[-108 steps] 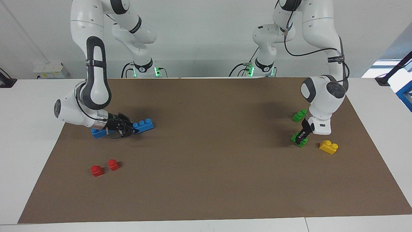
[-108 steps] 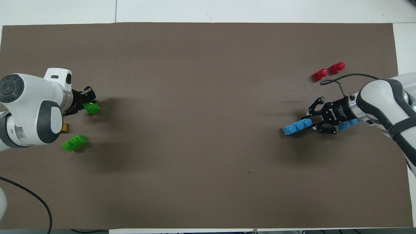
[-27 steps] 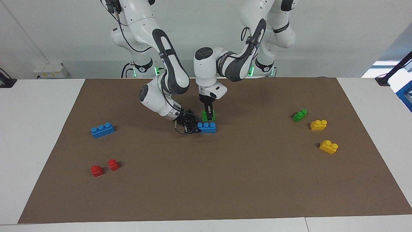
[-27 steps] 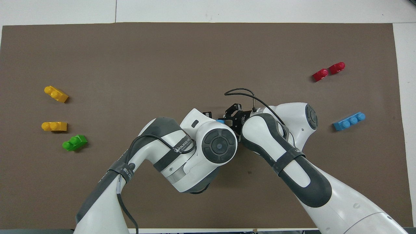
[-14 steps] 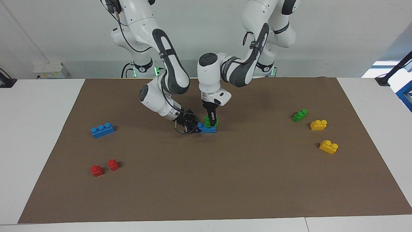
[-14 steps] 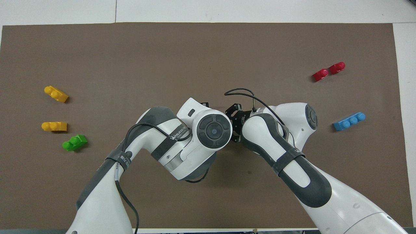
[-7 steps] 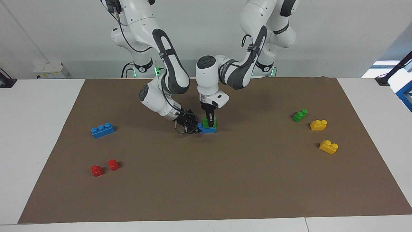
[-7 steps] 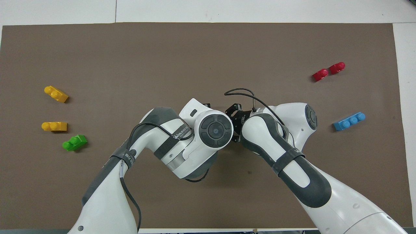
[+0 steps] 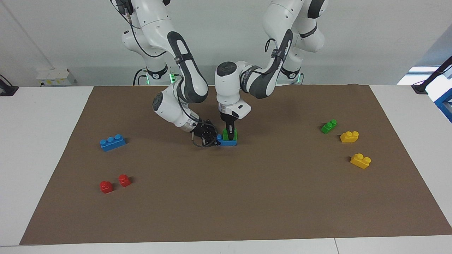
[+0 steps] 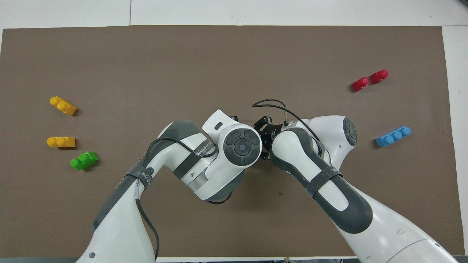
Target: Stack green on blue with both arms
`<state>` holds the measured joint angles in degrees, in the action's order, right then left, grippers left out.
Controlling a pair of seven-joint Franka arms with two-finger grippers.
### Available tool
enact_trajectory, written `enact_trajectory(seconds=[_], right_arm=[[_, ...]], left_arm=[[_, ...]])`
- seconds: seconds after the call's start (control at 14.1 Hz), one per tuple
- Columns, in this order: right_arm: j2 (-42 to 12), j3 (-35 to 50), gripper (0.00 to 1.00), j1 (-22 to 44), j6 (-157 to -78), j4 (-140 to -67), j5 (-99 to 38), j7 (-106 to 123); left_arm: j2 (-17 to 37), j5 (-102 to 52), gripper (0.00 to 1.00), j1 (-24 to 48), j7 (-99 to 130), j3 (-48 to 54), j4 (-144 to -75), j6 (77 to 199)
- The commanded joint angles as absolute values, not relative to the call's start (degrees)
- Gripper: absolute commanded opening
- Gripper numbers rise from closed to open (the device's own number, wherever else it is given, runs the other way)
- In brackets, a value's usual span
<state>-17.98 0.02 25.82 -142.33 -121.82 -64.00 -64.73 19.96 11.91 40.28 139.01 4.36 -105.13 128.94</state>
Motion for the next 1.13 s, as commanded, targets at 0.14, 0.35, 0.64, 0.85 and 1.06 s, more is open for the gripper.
enact_trajectory(seconds=[0.14,0.35,0.64,0.85,1.06], right_arm=[[-18.5,0.2,0.0,26.2,-145.7,-122.9,-64.5,-64.7],[-18.6,0.2,0.0,27.2,-146.1,-123.1,-64.6,-64.7],[-18.6,0.2,0.0,27.2,-146.1,-123.3,-64.6,-64.6],[-18.6,0.2,0.0,27.2,-146.2,-123.3,-64.6,-64.7],[-18.6,0.2,0.06,27.2,-146.1,-123.5,-64.6,-64.7]], left_arm=[[22.7,11.8,0.0,40.3,138.3,3.8,-105.8,133.1],[22.6,11.8,0.99,40.3,138.3,3.7,-105.5,132.1],[20.3,11.7,1.0,39.5,138.3,3.9,-105.4,131.7],[17.8,11.2,1.0,38.8,138.3,4.0,-105.5,130.5],[15.0,11.1,1.0,38.5,137.5,4.1,-105.6,126.8]])
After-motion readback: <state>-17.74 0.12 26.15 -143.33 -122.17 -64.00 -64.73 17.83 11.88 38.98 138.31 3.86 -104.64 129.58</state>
